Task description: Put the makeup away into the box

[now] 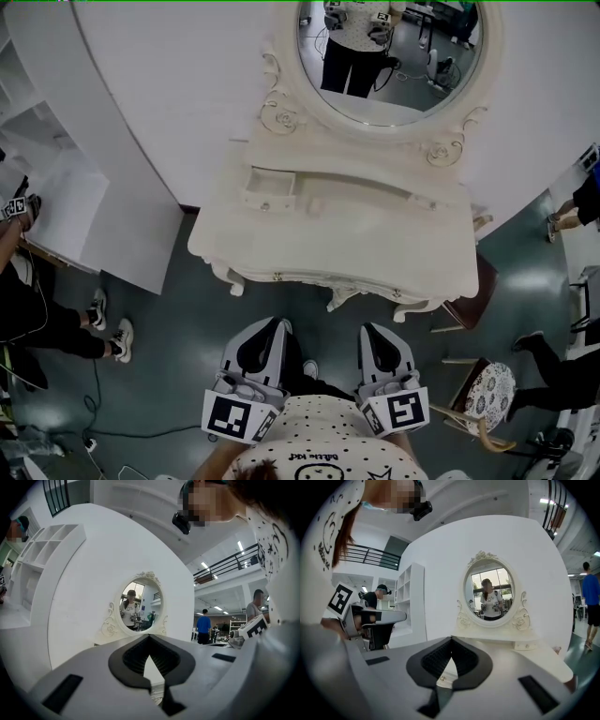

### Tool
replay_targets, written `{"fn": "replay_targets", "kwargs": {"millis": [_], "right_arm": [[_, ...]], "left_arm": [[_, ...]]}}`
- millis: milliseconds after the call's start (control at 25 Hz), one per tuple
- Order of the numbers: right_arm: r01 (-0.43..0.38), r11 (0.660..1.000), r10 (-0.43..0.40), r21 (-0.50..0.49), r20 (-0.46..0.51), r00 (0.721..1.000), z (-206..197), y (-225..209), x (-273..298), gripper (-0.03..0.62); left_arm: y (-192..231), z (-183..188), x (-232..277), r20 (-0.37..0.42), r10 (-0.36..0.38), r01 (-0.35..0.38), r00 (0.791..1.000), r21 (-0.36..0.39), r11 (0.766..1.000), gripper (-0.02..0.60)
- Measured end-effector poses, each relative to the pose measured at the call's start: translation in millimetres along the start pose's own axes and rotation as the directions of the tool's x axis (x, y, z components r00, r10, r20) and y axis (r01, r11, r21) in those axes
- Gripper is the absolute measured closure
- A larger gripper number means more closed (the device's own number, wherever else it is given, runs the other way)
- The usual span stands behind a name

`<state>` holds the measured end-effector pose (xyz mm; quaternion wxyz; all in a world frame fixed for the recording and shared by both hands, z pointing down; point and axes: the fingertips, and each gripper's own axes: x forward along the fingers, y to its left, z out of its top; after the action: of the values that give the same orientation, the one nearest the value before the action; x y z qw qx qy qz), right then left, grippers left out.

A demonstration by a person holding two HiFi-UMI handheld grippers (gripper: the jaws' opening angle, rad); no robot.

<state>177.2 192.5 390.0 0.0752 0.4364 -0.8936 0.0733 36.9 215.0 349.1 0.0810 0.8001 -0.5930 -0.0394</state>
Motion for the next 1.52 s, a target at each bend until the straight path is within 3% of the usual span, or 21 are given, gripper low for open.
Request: {"fn": "replay_targets", "kwargs": {"millis": [680,1080,1520], "right_arm": [[0.111,0.994,-0.111,0.009,0.032,0.993,54.2,-3.8,140.5,0.588],[0.131,0.991,-0.13,0.007,-0.008,0.991,52.1,-16.5,173.4,0.588],[0.079,0.997,-0.079,0.003,-0.017,0.997,60.0,-63.5,212.9,0.588]], "left_arm": [[123.8,42.4,101.9,-0.013,-0.099,0.099,0.995,0.025,0.995,0.586],[143.4,31.3,133.6,-0.047,-0.113,0.112,0.993,-0.018,0.994,0.586],[150.3,34.4,183.9,-0.038,-0.044,0.043,0.998,-0.015,0.999,0.586]]}}
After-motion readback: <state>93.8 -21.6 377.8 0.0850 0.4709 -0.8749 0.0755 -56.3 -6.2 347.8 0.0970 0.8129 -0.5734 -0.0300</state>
